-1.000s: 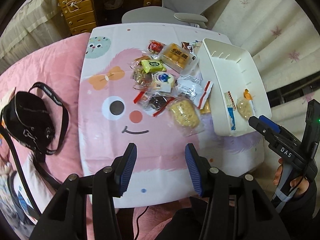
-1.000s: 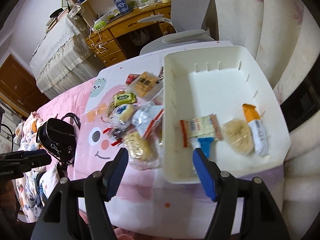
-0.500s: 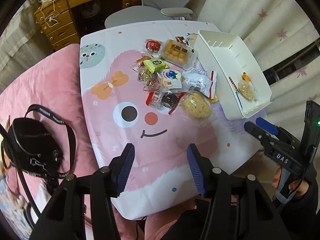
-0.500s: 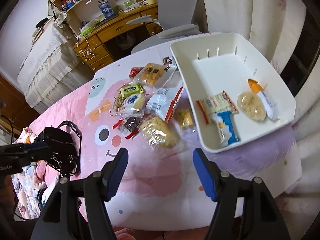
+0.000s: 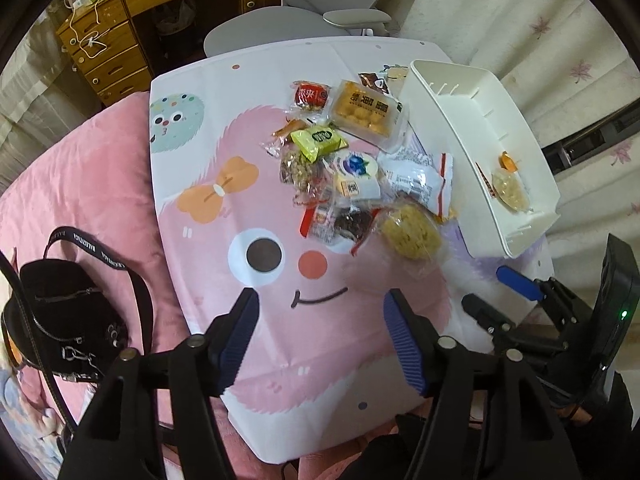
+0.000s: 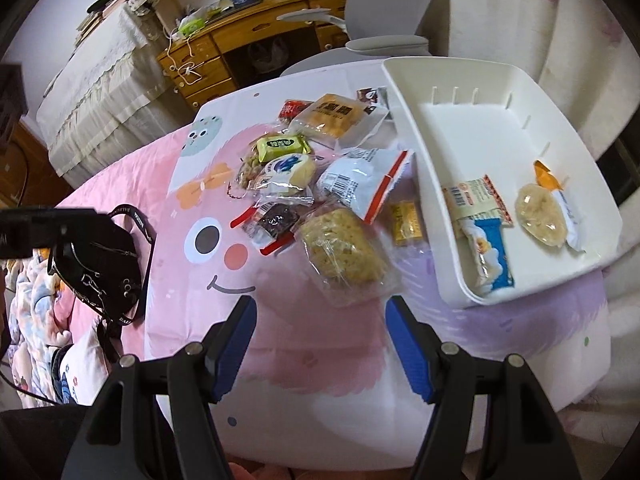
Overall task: Organize snacks
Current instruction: 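Withdraw both open tools from the tray, then grasp the blueberry-printed white packet with the left tool while the right tool grasps the clear puffed-snack bag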
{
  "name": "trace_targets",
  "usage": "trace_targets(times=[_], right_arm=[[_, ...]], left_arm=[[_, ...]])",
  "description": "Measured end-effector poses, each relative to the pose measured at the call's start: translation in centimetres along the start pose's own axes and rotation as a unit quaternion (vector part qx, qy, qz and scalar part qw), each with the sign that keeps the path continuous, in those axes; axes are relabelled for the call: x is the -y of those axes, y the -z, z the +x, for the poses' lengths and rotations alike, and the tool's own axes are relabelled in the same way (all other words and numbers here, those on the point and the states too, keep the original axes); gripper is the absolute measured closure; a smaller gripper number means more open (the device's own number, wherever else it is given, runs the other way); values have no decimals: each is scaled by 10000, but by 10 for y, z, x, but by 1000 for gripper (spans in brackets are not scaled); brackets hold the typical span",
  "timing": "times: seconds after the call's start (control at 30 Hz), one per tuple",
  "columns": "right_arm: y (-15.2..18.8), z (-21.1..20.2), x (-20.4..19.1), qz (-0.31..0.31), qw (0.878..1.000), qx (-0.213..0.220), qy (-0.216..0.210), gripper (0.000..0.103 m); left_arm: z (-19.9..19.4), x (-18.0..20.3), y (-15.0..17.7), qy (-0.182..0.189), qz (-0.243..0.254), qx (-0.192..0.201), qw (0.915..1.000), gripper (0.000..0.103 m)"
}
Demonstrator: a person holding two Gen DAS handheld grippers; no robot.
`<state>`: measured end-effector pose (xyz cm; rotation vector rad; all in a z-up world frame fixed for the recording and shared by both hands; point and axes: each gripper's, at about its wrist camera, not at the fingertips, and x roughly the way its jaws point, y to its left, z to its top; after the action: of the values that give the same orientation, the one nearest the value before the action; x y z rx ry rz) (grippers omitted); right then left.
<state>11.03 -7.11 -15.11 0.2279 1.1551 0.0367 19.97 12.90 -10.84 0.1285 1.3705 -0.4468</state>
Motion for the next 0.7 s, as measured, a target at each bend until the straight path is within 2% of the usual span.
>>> trace_targets(times=[0.1,0.27,0.43,0.7], right_arm=[[-6,11,-1,-37,9999,-99,0,35],[-13,30,-8,-412,9990,-146,103,35],[-13,54,-17,-911,9952,-268,239,35],[-10,85,-10,-1247,9911,-351,305,35]], left_arm=[[8,2,-14,13,-20,-22,10000,28],[30,7,-41,17,-33,-117,9999,22],[62,13,-69,19,-165,-249,9996,22],[109,24,-105,-31,-470,-320,9984,22]])
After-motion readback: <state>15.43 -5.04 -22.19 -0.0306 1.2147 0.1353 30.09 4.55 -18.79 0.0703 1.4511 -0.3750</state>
